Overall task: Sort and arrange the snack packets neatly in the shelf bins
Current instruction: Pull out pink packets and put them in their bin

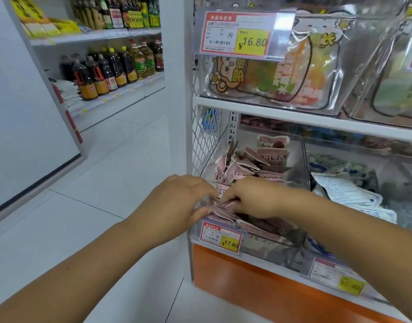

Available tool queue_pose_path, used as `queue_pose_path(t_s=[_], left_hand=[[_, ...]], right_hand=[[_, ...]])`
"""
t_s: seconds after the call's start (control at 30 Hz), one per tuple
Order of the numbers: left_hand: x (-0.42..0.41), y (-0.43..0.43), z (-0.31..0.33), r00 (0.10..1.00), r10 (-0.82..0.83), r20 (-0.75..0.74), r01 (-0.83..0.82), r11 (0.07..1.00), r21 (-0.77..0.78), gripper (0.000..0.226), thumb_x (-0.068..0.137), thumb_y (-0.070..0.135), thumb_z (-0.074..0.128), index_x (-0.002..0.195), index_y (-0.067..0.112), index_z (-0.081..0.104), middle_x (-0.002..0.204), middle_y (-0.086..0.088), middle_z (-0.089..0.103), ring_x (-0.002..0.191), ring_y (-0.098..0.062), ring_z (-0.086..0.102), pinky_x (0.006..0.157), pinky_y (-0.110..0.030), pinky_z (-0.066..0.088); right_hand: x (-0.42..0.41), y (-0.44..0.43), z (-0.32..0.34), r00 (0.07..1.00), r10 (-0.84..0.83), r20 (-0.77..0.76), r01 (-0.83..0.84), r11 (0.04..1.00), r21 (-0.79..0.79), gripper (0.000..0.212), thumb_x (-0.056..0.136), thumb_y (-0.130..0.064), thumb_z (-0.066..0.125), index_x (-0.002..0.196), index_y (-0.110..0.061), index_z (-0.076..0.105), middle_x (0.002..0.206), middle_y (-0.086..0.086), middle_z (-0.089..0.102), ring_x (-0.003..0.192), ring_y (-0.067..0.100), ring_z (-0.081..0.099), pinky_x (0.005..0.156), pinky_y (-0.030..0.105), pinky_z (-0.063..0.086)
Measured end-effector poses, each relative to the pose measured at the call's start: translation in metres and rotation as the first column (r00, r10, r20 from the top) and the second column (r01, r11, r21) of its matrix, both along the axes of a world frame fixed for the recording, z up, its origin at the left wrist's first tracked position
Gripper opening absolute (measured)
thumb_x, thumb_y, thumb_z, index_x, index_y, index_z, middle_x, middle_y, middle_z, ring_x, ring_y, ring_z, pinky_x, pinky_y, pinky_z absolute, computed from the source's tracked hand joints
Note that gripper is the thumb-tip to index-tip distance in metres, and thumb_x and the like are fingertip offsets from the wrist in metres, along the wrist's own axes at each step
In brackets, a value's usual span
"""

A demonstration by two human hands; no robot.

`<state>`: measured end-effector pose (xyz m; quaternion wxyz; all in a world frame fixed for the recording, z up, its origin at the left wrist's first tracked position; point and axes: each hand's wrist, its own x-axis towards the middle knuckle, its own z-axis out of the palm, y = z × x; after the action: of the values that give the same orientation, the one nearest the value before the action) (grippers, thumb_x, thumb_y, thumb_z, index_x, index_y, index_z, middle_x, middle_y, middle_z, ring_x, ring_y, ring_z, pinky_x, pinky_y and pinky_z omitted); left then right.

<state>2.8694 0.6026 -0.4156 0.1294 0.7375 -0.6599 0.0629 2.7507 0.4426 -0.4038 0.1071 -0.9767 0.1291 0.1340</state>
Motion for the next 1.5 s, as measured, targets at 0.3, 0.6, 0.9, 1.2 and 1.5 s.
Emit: queue_pose_path(t_s=[0.3, 0.6, 0.9, 1.2, 1.5], left_hand=[[-0.042, -0.025, -0.010, 0.996, -0.047, -0.078, 0.060, 0.984, 0.169, 0.056, 0.104, 0.038, 0.027, 0.155, 0.020, 0.012, 0.161, 0.001, 0.009, 0.146, -0.012, 0.007, 0.111, -0.017, -0.004], [-0.041, -0.023, -0.027, 0.995, 0.011, -0.101, -0.005, 0.999, 0.053, 0.050, 0.099, 0.032, 0.029, 0.142, 0.011, 0.045, 0.146, -0.004, 0.042, 0.137, -0.013, 0.026, 0.113, -0.013, -0.009], [-0.037, -0.026, -0.021, 0.991, -0.023, -0.134, 0.038, 0.993, 0.110, 0.054, 0.101, 0.040, 0.013, 0.148, 0.023, 0.033, 0.148, 0.005, 0.039, 0.135, -0.007, 0.028, 0.102, -0.005, -0.008], [-0.041, -0.027, -0.023, 0.969, 0.016, -0.245, 0.039, 0.975, 0.219, 0.050, 0.102, 0.048, 0.014, 0.150, 0.038, 0.018, 0.149, 0.008, 0.033, 0.136, -0.007, 0.018, 0.113, -0.025, 0.000], [-0.036, -0.023, -0.042, 0.990, -0.046, -0.135, 0.065, 0.988, 0.143, 0.058, 0.093, 0.052, 0.011, 0.144, 0.039, 0.034, 0.146, 0.004, 0.039, 0.140, -0.015, 0.024, 0.118, -0.036, 0.000]], right_hand=[[-0.003, -0.050, 0.027, 0.970, -0.181, 0.161, 0.160, 0.978, 0.135, 0.017, 0.090, -0.021, 0.065, 0.106, -0.024, 0.071, 0.091, -0.019, 0.063, 0.088, 0.003, 0.061, 0.079, 0.020, 0.045], [-0.008, -0.056, 0.003, 0.995, 0.055, -0.080, -0.038, 0.978, 0.206, 0.022, 0.098, -0.029, 0.050, 0.110, -0.031, 0.068, 0.098, -0.017, 0.067, 0.088, 0.000, 0.060, 0.086, 0.026, 0.049], [0.026, -0.088, -0.024, 0.992, 0.025, -0.124, -0.016, 0.997, 0.074, 0.039, 0.094, -0.009, 0.053, 0.127, -0.030, 0.061, 0.130, -0.009, 0.060, 0.109, 0.008, 0.055, 0.088, 0.020, 0.040], [0.035, -0.089, -0.042, 0.948, 0.083, -0.308, -0.124, 0.985, -0.117, 0.058, 0.092, -0.013, 0.055, 0.143, -0.035, 0.038, 0.144, -0.003, 0.047, 0.121, 0.021, 0.051, 0.095, 0.030, 0.044], [0.036, -0.088, -0.049, 0.947, 0.233, -0.221, -0.310, 0.838, -0.448, 0.062, 0.088, -0.030, 0.055, 0.147, -0.031, 0.035, 0.154, -0.005, 0.031, 0.141, 0.021, 0.026, 0.109, 0.037, 0.037]])
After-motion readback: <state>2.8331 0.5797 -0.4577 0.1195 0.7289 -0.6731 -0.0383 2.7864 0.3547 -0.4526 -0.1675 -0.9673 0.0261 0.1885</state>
